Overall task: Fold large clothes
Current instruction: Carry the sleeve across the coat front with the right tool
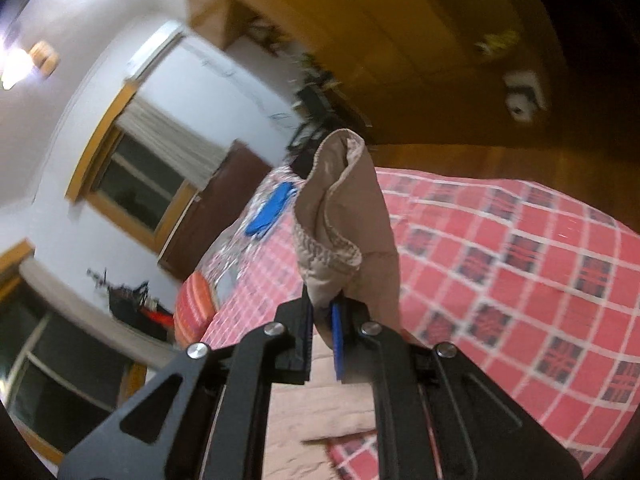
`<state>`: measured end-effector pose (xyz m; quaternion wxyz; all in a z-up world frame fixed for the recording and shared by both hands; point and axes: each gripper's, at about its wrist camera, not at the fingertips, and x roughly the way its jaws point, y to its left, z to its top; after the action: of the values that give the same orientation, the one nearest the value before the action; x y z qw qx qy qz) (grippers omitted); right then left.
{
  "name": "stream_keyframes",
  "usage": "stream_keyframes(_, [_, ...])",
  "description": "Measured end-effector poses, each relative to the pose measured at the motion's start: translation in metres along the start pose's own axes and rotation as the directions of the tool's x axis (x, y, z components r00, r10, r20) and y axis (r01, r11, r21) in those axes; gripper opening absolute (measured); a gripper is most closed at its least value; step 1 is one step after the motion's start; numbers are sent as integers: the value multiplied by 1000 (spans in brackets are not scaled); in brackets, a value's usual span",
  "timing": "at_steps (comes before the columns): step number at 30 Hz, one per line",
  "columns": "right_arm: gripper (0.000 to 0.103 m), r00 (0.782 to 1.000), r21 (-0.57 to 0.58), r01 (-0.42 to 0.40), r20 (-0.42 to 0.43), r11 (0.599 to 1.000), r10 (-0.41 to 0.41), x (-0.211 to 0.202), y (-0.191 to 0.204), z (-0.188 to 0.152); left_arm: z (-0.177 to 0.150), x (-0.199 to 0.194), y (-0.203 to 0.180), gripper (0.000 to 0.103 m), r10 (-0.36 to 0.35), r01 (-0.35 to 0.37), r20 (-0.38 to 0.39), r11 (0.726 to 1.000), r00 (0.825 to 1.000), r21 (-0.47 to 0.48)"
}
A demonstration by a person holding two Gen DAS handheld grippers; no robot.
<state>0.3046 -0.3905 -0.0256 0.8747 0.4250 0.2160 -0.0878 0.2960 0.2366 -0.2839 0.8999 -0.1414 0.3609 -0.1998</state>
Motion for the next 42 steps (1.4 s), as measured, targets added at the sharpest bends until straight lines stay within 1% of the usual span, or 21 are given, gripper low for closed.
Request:
stream_keyframes(2, [7, 1000, -60, -26, -8, 998, 26, 2, 29, -10, 1, -2, 1, 99, -13, 13, 4, 1000, 1000, -7])
stream_keyframes(5, [7, 998, -121, -60, -33, 991, 57, 9, 64, -24, 3, -7, 2, 99, -30, 30, 16, 999, 999, -11])
stream_keyframes(8, [7, 995, -169, -86, -66, 982, 75, 18, 89, -41, 6, -9, 3, 99, -43, 44, 29, 999, 999, -14])
stream_keyframes(11, [7, 990, -242, -108, -114, 964, 83, 33, 120, -69, 9, -8, 4, 99, -62, 63, 32, 998, 998, -23])
stream_keyframes(17, [7, 977, -361, -141, -199, 922, 71, 59, 163, -130, 17, -3, 2, 99, -83, 84, 29, 996, 996, -19])
stream_keyframes(21, [7, 966, -463, -157, -257, 872, 37, 80, 187, -181, 26, 4, 1, 99, -99, 100, 26, 994, 995, -32])
stream_keyframes(23, [7, 957, -527, -164, -291, 834, 5, 93, 197, -215, 31, 9, 1, 99, -110, 111, 24, 993, 994, -39])
stream_keyframes(26, [7, 944, -602, -173, -328, 779, -44, 111, 205, -255, 40, 21, 3, 99, -136, 137, 12, 989, 991, -59])
stream_keyframes(27, [7, 932, -631, -180, -354, 755, -74, 121, 208, -275, 44, 27, 4, 99, -148, 148, 5, 987, 989, -70])
stream_keyframes(30, [7, 912, -682, -185, -387, 707, -135, 138, 206, -309, 53, 44, 6, 99, -185, 182, -16, 977, 983, -107])
stream_keyframes(32, [8, 898, -707, -187, -404, 682, -173, 148, 203, -330, 60, 61, 8, 99, -236, 227, -44, 963, 971, -147])
stream_keyframes(33, [11, 892, -713, -190, -413, 675, -186, 152, 203, -336, 64, 71, 10, 99, -262, 249, -59, 953, 963, -171])
stream_keyframes(34, [12, 882, -718, -194, -426, 669, -202, 155, 201, -344, 66, 78, 10, 99, -276, 259, -69, 947, 959, -187])
stream_keyframes(35, [17, 870, -718, -201, -443, 666, -216, 158, 199, -350, 69, 89, 11, 99, -295, 272, -83, 939, 952, -211])
stream_keyframes(36, [30, 863, -715, -209, -456, 667, -219, 159, 197, -352, 72, 100, 12, 99, -318, 289, -95, 928, 943, -237])
stream_keyframes(37, [40, 853, -710, -223, -474, 668, -219, 158, 195, -356, 74, 112, 13, 99, -341, 303, -109, 915, 934, -267])
stream_keyframes(38, [56, 849, -706, -230, -482, 670, -217, 155, 193, -357, 76, 122, 12, 99, -356, 310, -122, 905, 926, -292])
stream_keyframes(39, [61, 853, -704, -233, -479, 671, -206, 147, 192, -356, 77, 130, 11, 99, -370, 318, -130, 897, 920, -307])
stream_keyframes(40, [62, 858, -703, -234, -474, 671, -198, 140, 191, -355, 79, 143, 9, 99, -399, 336, -144, 883, 906, -327])
stream_keyframes(42, [65, 856, -690, -248, -484, 680, -179, 124, 185, -351, 80, 164, 5, 99, -426, 348, -170, 868, 889, -353])
